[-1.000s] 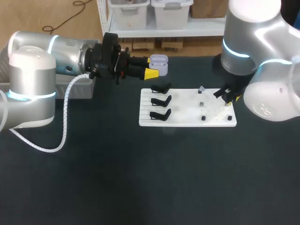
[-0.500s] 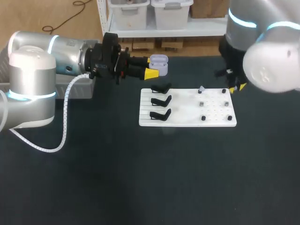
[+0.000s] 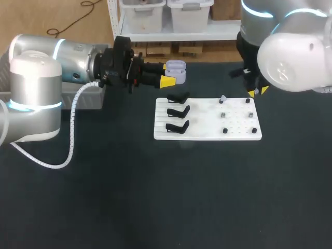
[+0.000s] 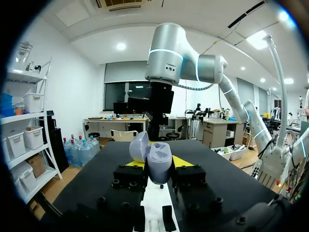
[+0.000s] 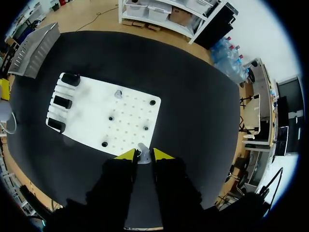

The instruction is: Pick up each earbud case from the left stands, insert the matching earbuds, close the lid, and place the case in the box.

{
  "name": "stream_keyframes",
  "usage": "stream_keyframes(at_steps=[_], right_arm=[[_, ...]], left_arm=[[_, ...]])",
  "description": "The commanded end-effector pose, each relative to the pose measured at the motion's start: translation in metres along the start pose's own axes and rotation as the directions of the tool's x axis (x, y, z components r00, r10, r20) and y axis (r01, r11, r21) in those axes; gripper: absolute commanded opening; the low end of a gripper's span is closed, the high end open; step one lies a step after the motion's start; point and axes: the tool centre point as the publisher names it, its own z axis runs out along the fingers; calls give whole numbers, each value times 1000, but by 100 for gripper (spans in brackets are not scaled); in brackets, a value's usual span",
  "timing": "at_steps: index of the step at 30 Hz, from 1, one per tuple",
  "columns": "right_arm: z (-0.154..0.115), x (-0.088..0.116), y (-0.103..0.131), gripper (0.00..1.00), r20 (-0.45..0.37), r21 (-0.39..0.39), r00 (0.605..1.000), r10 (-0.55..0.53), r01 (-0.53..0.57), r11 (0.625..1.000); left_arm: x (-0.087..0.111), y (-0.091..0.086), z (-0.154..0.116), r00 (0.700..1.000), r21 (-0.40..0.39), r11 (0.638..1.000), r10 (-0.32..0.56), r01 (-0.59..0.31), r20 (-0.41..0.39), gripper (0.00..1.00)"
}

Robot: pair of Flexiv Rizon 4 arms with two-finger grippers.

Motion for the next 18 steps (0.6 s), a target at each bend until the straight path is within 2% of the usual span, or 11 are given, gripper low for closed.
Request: stream_keyframes(at_steps=[1,6,9,14,18], right_arm=[[0,2,0,0,5,1,1000,2,-2,1000],[-21,-8,12,0,22,21,997,74,-75,997],[-36,-12,17,0,1,23,989,150,-150,988],[-53,-10,21,0,-30,7,954,297,-297,955],[-59,-6,24,0,-61,11,935,349,-349,937]], left_arm=[[1,0,0,1000,-2,1000,2,-2,2,0],[1,0,0,1000,-2,1000,2,-2,2,0],[3,-6,9,1000,29,999,30,-30,2,0],[7,-18,25,998,48,998,50,-51,23,0],[8,-25,29,998,56,997,51,-52,33,0]])
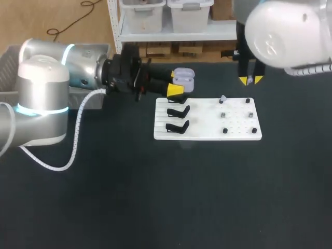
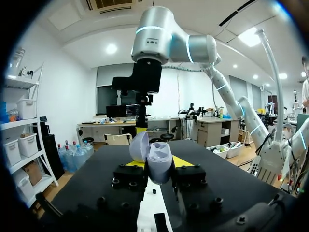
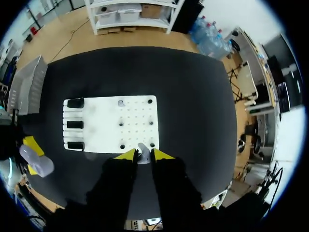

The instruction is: Pick up each earbud case from the left stands, insert the matching earbuds, close the lid, and place the case in the box.

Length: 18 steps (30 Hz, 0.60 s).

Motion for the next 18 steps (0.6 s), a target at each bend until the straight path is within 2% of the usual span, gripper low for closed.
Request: stream_keyframes(at_steps=[1,5,9,18], right_arm=[[-9,1,5,0,-34,14,999,27,-27,1000],[-14,10,13,0,-68,-7,997,36,-36,999],[-17,20,18,0,-102,-12,995,0,-1,1000],[-17,20,18,0,-102,-12,995,0,-1,1000]], left_arm=[[3,-4,5,1000,-5,1000,1,-1,11,0],[4,-7,5,1000,-6,1000,-1,1,13,0],[6,-7,4,1000,-17,1000,-3,3,11,0],[6,-7,4,1000,-17,1000,-3,3,11,0]])
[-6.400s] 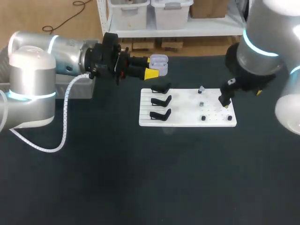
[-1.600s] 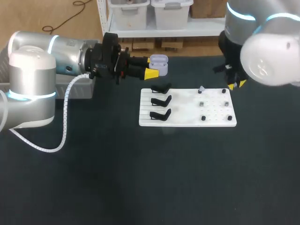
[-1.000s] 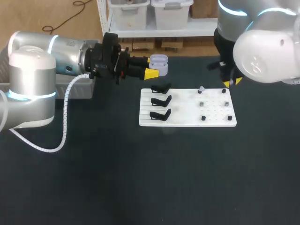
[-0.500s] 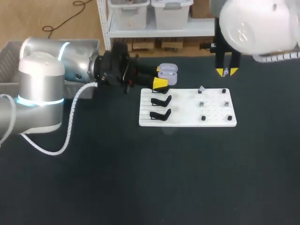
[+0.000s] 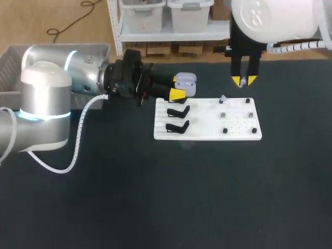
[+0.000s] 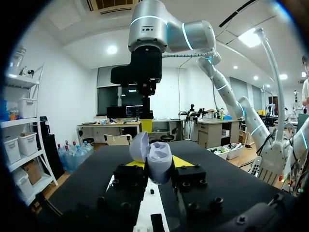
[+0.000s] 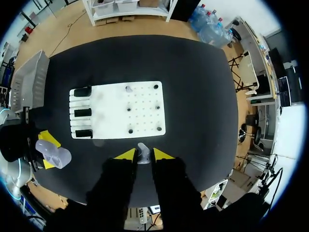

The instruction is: Pick up each earbud case from the left stands, insert the matching earbuds, close the lid, and place the case in the box.

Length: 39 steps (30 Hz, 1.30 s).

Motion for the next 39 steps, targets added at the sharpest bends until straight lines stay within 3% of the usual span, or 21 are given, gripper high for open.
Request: stream_keyframes(at_steps=[1,13,22,30,39], right_arm=[[0,0,0,0,1,0,1000,1,-1,1000],[0,0,0,0,1,0,1000,1,-1,1000],[-43,12,15,0,-69,-4,987,145,-145,989],[-57,28,28,0,-61,35,973,223,-221,975],[-60,39,41,0,-71,11,969,237,-237,971]], left_arm=[[0,-2,0,1000,-7,1000,2,-2,1,0],[0,-2,0,1000,-7,1000,2,-2,1,0],[2,-3,6,1000,10,1000,5,-5,0,0],[7,0,19,1000,22,1000,17,-16,-19,0],[12,-2,20,1000,-19,1000,2,-3,-19,0]])
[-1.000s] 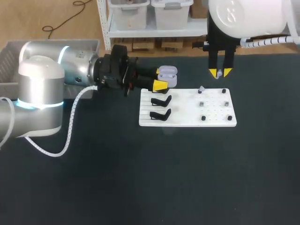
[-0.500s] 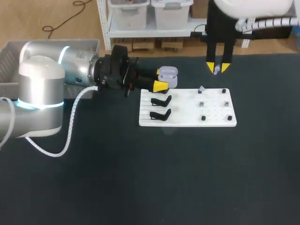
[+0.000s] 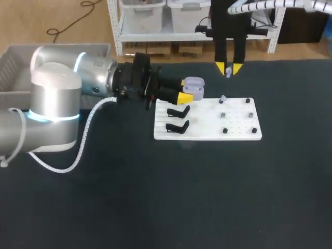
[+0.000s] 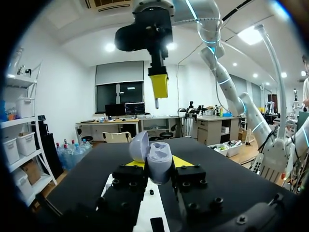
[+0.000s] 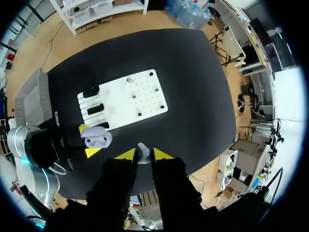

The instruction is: Pick up each earbud case from the left stands, insert the matching earbuds, close the lid, and place the case in the box.

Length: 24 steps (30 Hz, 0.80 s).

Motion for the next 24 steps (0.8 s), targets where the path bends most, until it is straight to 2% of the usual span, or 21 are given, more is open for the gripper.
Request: stream_keyframes(at_steps=[1,9,24], right_arm=[[4,7,3,0,-5,-17,1000,-9,9,1000],[8,13,20,0,-18,-25,999,-39,39,999],[17,13,36,0,-17,5,998,-54,54,999]], left_arm=[[1,-4,1,1000,-28,1000,1,-1,6,0],[0,-2,3,1000,-83,997,-3,5,26,0],[2,-7,6,1000,-37,999,-10,11,23,0]])
